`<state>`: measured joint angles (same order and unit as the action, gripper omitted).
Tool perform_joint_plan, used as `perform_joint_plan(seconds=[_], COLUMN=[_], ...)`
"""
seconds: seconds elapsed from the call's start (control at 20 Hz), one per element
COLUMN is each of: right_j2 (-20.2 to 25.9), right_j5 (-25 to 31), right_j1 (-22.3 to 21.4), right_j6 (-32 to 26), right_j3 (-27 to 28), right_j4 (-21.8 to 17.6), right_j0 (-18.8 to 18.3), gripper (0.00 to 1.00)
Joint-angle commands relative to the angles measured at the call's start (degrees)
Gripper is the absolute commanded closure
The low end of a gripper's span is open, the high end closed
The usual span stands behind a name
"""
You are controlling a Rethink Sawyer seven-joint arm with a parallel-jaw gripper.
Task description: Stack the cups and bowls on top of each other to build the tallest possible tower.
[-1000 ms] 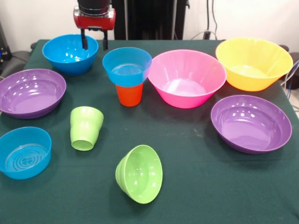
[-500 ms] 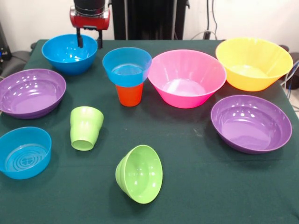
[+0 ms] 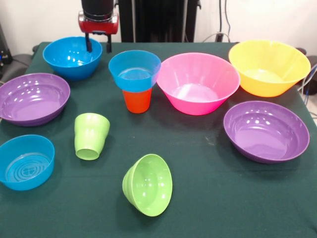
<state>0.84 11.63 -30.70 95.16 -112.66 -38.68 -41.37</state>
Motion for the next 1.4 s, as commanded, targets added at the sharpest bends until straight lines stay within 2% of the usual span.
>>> perform_joint_plan(seconds=[0.05,0.5,0.55,0.8,1.35,1.4], right_j2=[1.98,0.78,1.05,1.06,4.06,4.61], right_j5=[-4.64,-6.73,-6.03,-4.86,3.7,5.31], right_j1=[4.14,3.95,3.75,2.87,-0.83,-2.54], right_j6=[5.74,5.68,5.21,4.58,1.51,0.93], right_j3=[0.59,0.61,0.57,0.74,2.15,1.6], right_j4=[-2.14,-2.21,-1.79,-1.22,2.53,3.28], right_j0=[3.17,3.96,3.77,3.72,2.96,2.81], gripper=[0.0,0.0,1.0,1.0,1.0,1.0])
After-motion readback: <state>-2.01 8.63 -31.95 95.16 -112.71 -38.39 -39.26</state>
